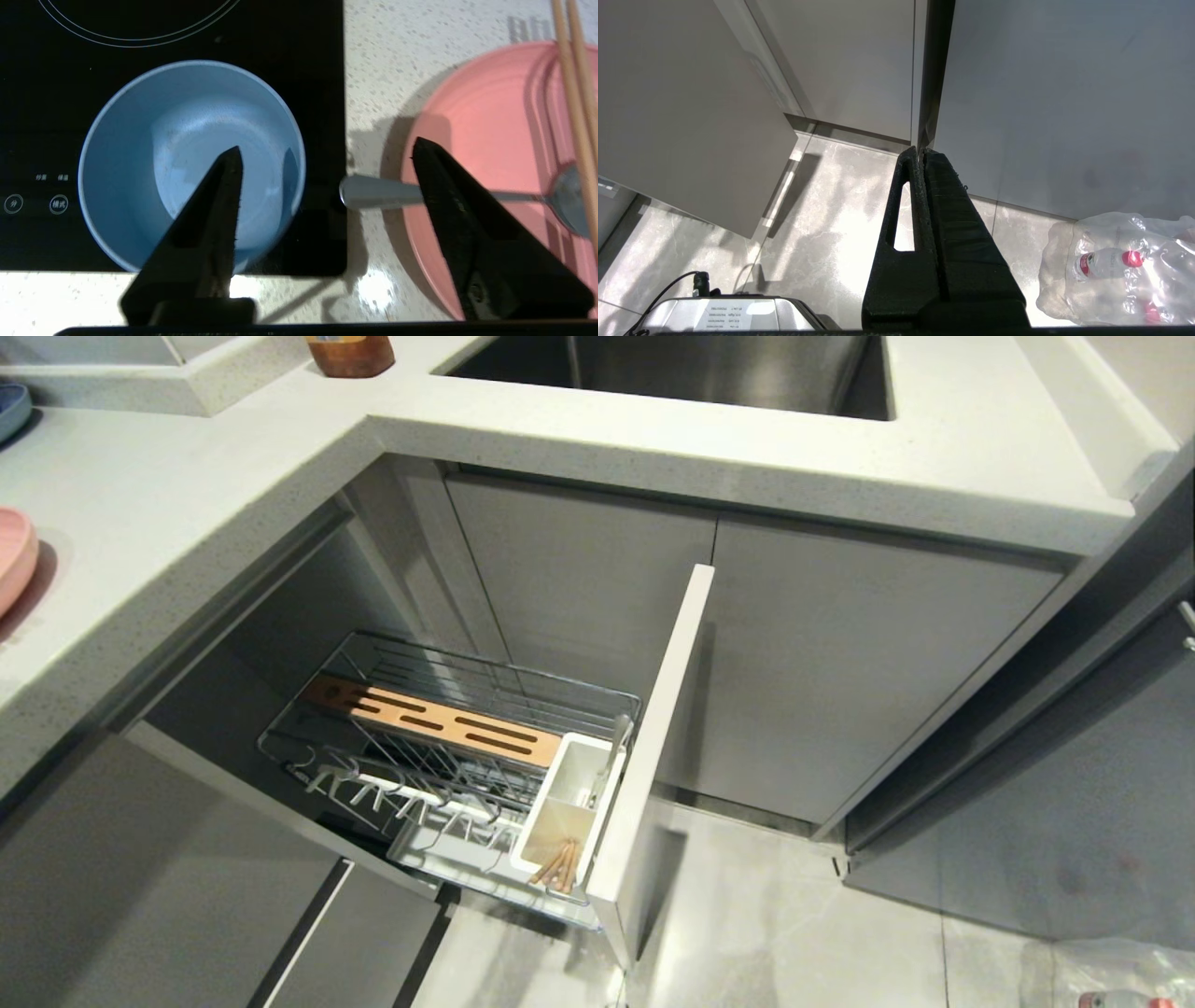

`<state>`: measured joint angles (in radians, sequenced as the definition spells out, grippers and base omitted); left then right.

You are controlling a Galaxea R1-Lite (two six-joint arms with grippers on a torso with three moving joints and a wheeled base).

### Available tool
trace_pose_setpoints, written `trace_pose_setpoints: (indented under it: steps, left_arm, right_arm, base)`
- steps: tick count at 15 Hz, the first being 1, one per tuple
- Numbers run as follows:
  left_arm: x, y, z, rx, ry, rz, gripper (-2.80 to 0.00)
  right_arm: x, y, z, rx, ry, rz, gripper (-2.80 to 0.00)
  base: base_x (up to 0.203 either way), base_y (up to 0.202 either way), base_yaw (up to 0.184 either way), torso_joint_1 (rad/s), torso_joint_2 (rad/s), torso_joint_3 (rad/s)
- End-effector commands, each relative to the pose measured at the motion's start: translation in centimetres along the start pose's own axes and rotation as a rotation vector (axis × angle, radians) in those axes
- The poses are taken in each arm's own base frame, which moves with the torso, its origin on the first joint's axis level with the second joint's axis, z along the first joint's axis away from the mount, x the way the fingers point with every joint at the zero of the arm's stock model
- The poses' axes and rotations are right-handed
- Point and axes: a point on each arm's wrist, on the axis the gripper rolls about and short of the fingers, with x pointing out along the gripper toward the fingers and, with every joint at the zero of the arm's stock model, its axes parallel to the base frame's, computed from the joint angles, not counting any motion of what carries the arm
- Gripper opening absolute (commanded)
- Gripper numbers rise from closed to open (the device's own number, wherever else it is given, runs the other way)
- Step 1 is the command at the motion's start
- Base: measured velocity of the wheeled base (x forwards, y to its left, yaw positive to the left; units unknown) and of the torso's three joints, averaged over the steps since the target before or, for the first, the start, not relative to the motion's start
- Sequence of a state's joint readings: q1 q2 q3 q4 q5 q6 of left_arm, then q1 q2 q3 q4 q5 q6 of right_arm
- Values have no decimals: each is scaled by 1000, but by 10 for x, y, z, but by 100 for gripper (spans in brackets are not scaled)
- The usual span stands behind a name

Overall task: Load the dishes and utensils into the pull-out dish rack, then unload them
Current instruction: Pick up the bowl and place it in the cupboard

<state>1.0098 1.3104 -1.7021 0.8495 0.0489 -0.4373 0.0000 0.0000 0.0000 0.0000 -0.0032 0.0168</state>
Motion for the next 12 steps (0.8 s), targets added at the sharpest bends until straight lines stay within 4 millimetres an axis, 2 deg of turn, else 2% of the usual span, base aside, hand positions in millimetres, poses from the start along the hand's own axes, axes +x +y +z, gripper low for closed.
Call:
trace_pose_setpoints:
  steps: [1,4,8,12]
  left_arm:
    - [11,2,0,-10,26,17,0]
    - [28,8,-2,-34,100,-30,0]
    - [46,10,-3,-42,98,-48,0]
    - [51,11,-5,-45,116,-55,0]
  right_arm:
    - [0,0,0,0,2,0,-280]
    - [0,0,0,0,2,0,-280]
    - [0,0,0,0,2,0,-280]
    - [0,0,0,0,2,0,-280]
  base:
    - [0,0,0,0,0,0]
    - [0,0,0,0,0,0]
    - [0,0,0,0,0,0]
    - [0,0,0,0,0,0]
